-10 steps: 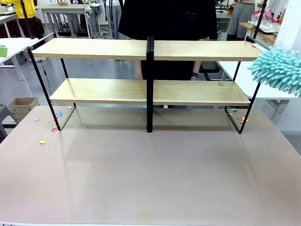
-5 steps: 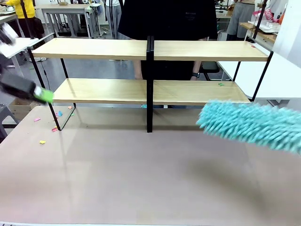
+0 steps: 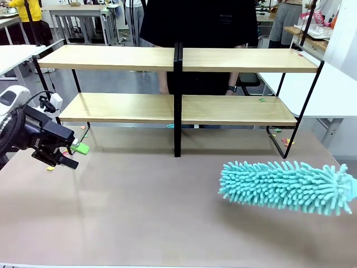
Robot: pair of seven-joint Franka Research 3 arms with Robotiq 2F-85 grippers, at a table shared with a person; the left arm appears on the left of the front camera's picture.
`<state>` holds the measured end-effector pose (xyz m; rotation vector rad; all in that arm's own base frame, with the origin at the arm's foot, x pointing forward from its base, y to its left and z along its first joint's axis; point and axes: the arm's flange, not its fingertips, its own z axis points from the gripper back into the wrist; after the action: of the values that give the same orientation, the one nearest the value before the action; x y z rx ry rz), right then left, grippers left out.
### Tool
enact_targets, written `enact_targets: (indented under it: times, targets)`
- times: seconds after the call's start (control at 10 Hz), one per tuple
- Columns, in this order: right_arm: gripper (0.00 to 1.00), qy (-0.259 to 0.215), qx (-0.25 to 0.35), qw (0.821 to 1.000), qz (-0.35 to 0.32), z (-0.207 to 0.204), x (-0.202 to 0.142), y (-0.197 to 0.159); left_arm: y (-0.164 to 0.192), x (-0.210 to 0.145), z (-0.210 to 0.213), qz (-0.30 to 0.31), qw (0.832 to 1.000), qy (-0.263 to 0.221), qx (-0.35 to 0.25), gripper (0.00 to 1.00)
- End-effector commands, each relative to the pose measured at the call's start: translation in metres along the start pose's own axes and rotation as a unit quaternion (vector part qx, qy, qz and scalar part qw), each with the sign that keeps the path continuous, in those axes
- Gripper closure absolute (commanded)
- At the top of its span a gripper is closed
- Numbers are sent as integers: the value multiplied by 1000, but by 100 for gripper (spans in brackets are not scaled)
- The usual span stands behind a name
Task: Clean the shelves.
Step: Place the Duster on the table.
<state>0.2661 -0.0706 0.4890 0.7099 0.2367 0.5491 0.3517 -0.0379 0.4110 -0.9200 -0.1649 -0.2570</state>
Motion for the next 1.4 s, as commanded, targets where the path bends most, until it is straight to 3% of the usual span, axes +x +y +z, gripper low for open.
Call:
enact_targets:
  times: [0.0,0.1,0.2,0.3,0.4,0.5,0.7,0.8,0.9,1.0,1.1,1.2,1.3]
  targets:
    - [88,13,-26,1000,-2,4,11,-6,-7,-4,-1,-21,1000,18,-8,0]
    - [88,24,-32,999,-5,1,20,-8,-7,-4,-1,-21,1000,18,-8,0]
    - [81,39,-25,999,-8,-4,30,-11,-7,-4,-1,-21,1000,18,-8,0]
    - [29,58,-31,998,-19,-7,39,-18,-7,-4,-1,-21,1000,18,-8,0]
    - [23,73,-40,996,-37,-10,47,-25,-7,-4,-1,-21,1000,18,-8,0]
    - [0,58,-57,996,-47,-8,51,-27,-7,-4,-1,-21,1000,18,-8,0]
    - [0,-64,-63,995,-39,11,46,-26,-7,-4,-1,-21,1000,18,-8,0]
    - [6,-158,-67,984,-47,22,39,-29,-7,-4,-1,-21,1000,18,-8,0]
    - [0,-264,-64,961,-57,31,33,-33,-7,-4,-1,-21,1000,18,-8,0]
    - [0,-341,-34,937,-65,37,25,-37,-7,-4,-1,-21,1000,18,-8,0]
    - [0,-379,16,922,-70,41,16,-39,-7,-4,-1,-21,1000,18,-8,0]
    - [0,-361,98,924,-79,47,6,-40,-7,-4,-1,-21,1000,18,-8,0]
    - [0,-339,126,929,-79,49,0,-37,-7,-4,-1,-21,1000,18,-8,0]
